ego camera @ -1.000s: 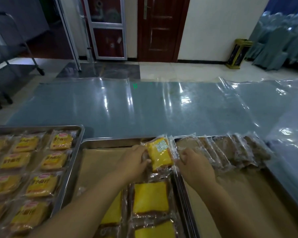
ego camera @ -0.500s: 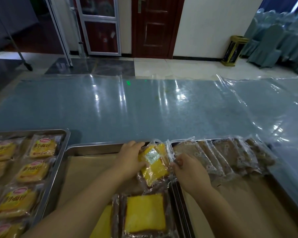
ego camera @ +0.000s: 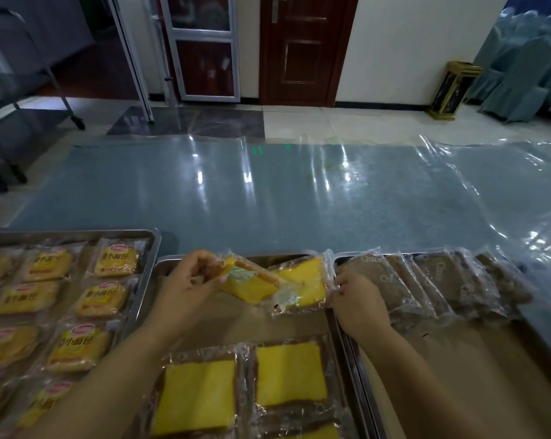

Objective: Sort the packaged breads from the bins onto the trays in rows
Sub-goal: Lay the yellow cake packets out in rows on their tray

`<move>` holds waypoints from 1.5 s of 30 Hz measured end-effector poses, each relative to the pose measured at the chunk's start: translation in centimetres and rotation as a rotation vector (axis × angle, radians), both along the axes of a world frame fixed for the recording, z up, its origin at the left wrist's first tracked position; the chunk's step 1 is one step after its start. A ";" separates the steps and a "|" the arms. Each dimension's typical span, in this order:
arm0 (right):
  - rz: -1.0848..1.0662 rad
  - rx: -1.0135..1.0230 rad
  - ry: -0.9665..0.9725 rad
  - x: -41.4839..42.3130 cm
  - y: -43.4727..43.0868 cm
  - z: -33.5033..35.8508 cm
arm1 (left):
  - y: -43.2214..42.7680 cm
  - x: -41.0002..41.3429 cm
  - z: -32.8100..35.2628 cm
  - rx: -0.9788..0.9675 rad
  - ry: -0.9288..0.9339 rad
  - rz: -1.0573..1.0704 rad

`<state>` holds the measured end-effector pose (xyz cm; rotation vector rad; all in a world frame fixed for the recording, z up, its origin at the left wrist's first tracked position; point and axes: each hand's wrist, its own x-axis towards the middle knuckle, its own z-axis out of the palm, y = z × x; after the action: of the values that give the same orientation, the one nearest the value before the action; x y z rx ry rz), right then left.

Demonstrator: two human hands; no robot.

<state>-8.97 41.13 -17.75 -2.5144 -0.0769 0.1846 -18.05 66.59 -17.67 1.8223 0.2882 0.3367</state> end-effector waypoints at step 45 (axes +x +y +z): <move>0.605 -0.512 -0.113 -3.9 5.2 -3.8 | 1.2 -4.8 -4.6 0.974 0.462 -0.269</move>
<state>-12.86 46.37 -21.53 -2.9297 -0.9472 0.3378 -22.87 67.84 -22.29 2.8636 0.1980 -0.1947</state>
